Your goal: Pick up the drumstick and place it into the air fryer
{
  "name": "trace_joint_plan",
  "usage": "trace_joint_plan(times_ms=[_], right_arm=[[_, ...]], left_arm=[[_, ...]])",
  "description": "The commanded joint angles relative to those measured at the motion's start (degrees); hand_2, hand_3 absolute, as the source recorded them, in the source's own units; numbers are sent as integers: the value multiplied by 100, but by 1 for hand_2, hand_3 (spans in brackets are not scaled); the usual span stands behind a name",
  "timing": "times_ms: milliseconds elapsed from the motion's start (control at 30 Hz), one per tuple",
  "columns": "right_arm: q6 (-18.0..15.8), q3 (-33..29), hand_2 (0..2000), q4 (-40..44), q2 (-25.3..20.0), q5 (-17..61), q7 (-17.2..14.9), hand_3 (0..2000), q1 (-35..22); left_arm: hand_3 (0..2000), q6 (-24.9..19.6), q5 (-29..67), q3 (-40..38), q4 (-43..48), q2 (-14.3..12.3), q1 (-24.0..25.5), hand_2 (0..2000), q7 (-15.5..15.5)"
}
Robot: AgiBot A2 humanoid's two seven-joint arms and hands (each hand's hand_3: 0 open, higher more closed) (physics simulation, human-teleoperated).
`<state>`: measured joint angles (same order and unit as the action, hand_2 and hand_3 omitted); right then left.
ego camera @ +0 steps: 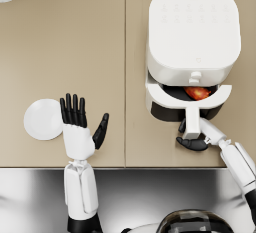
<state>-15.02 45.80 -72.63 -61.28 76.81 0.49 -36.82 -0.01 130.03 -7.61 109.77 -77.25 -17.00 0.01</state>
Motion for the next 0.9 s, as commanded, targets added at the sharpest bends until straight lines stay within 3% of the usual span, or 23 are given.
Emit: trace_joint_plan(times_ms=[33, 300, 333, 367, 433, 467, 500, 633, 900], right_arm=[[-61, 52, 2000, 262, -1089, 0, 4, 2000, -751], [-174, 433, 2000, 1708, -1585, -4, 66, 2000, -1598], [-159, -511, 2000, 1817, -1957, -3, 71, 2000, -1302], [-205, 348, 2000, 1958, -1679, 1, 50, 2000, -1669], [-217, 434, 2000, 2135, -1704, -2, 61, 2000, -1774], [-203, -566, 2000, 1927, -1971, -2, 67, 2000, -1339], [-239, 96, 2000, 2119, -928, -2, 52, 2000, -1184], [-311, -388, 2000, 2136, -1115, -8, 19, 2000, -975], [-426, -556, 2000, 2140, -1165, -7, -36, 2000, -973]], left_arm=[[0, 0, 0, -116, 22, 12, -39, 0, 0], [0, 0, 0, -171, 70, 0, 99, 0, 0], [0, 0, 0, -178, 75, -1, 105, 0, 0], [0, 0, 0, -182, 79, -1, 108, 0, 0], [0, 0, 0, -156, 81, 16, 53, 0, 0], [0, 0, 0, -166, 101, 9, 89, 0, 0], [0, 0, 0, -174, 80, 2, 125, 0, 0], [0, 0, 0, -168, 83, 3, 147, 0, 0], [0, 0, 0, -166, 84, 3, 154, 0, 0]])
